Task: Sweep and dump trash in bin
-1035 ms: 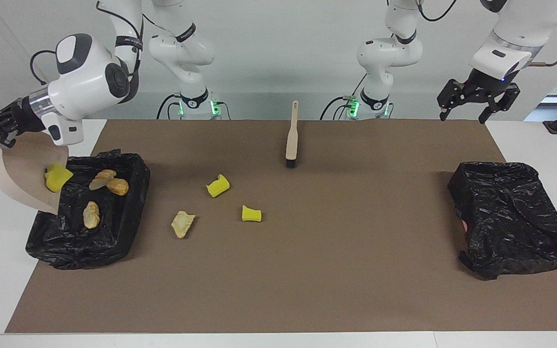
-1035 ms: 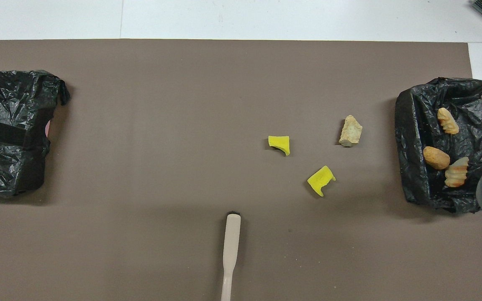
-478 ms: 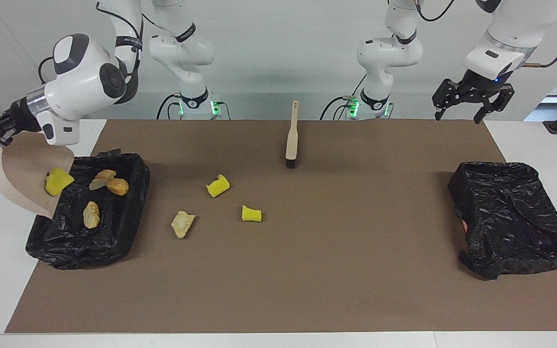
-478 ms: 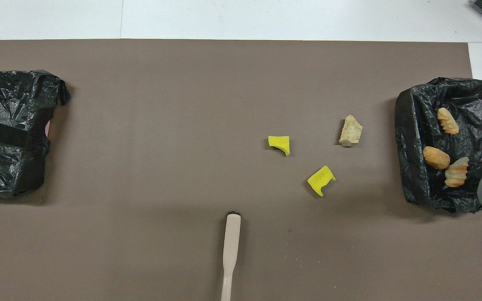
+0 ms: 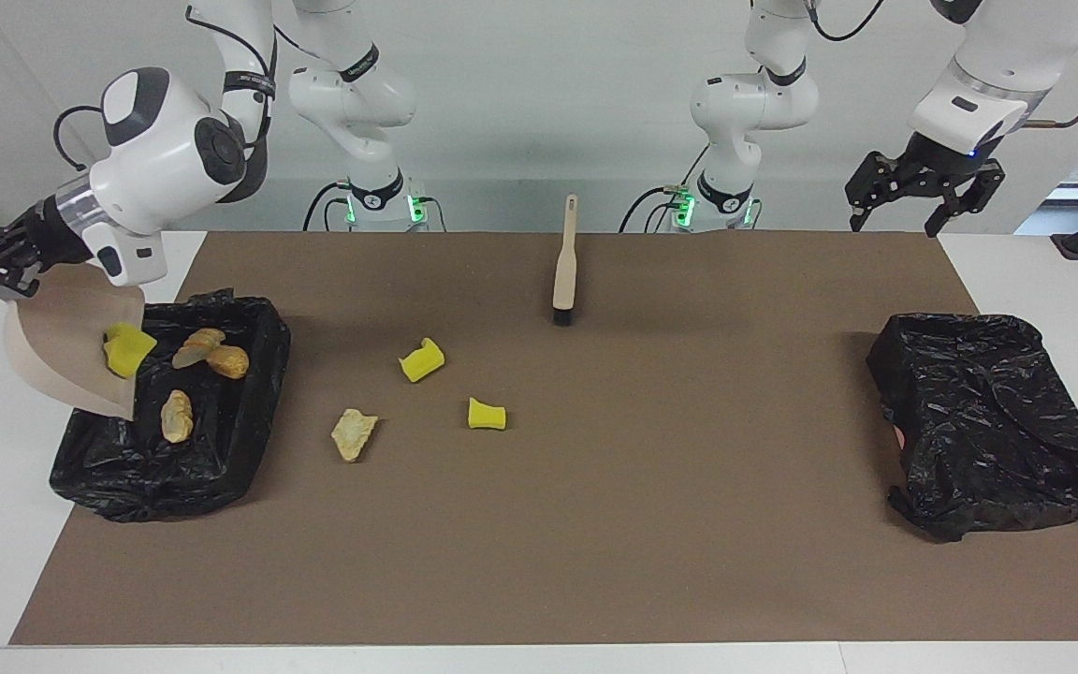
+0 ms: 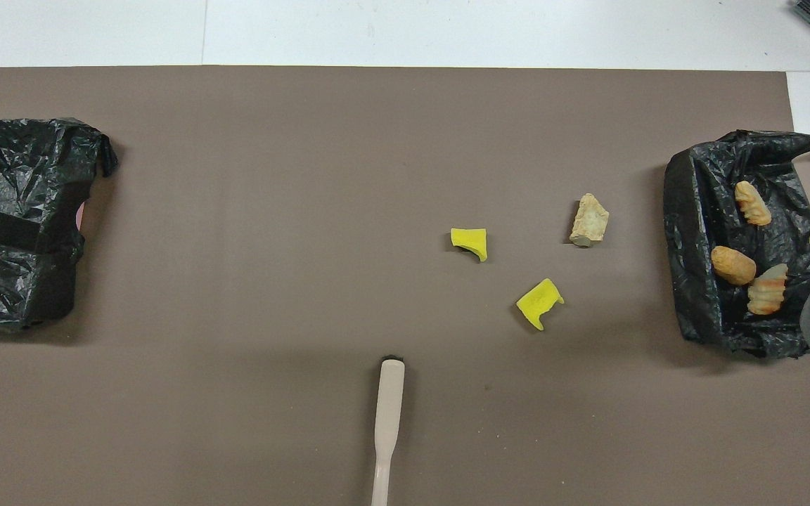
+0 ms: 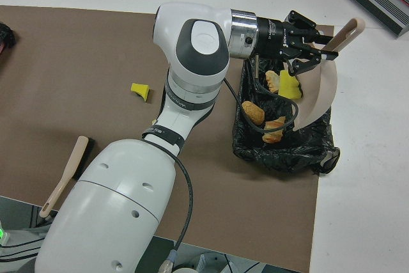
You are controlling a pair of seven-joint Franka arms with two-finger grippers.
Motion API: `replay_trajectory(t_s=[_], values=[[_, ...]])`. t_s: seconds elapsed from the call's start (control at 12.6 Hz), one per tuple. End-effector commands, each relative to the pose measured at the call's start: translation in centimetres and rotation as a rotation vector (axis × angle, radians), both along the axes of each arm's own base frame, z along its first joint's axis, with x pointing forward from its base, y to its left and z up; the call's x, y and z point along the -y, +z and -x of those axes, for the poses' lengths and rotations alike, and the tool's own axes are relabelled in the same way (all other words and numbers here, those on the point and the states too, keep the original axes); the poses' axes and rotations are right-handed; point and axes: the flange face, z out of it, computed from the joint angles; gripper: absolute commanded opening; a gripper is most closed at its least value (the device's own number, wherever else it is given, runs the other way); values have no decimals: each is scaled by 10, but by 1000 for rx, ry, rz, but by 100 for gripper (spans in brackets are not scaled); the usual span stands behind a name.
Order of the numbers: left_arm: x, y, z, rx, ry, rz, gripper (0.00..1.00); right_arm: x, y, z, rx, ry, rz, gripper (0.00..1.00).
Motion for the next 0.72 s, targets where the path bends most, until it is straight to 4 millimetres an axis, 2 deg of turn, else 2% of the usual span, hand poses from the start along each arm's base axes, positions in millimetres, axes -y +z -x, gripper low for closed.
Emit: replay_trajectory(t_s=[0.0, 0.24, 0.32, 0.48, 0.56, 0.64], values=[[2, 6, 8, -13, -10, 12, 100, 5, 2, 2, -2, -26, -15, 0], [5, 5, 8, -15, -10, 12, 100, -5, 16, -3, -22, 10, 29, 0], [4, 5, 9, -16, -4, 10, 100, -6, 10, -2, -24, 14, 26, 0], [-4, 5, 7, -8, 12, 11, 100, -25, -29, -9, 9, 19, 30, 0], [-5, 5, 6, -5, 13, 10, 100, -28, -31, -12, 10, 32, 50, 0], [-6, 5, 6, -7, 15, 8, 100, -28, -23, -13, 13, 30, 93, 0]])
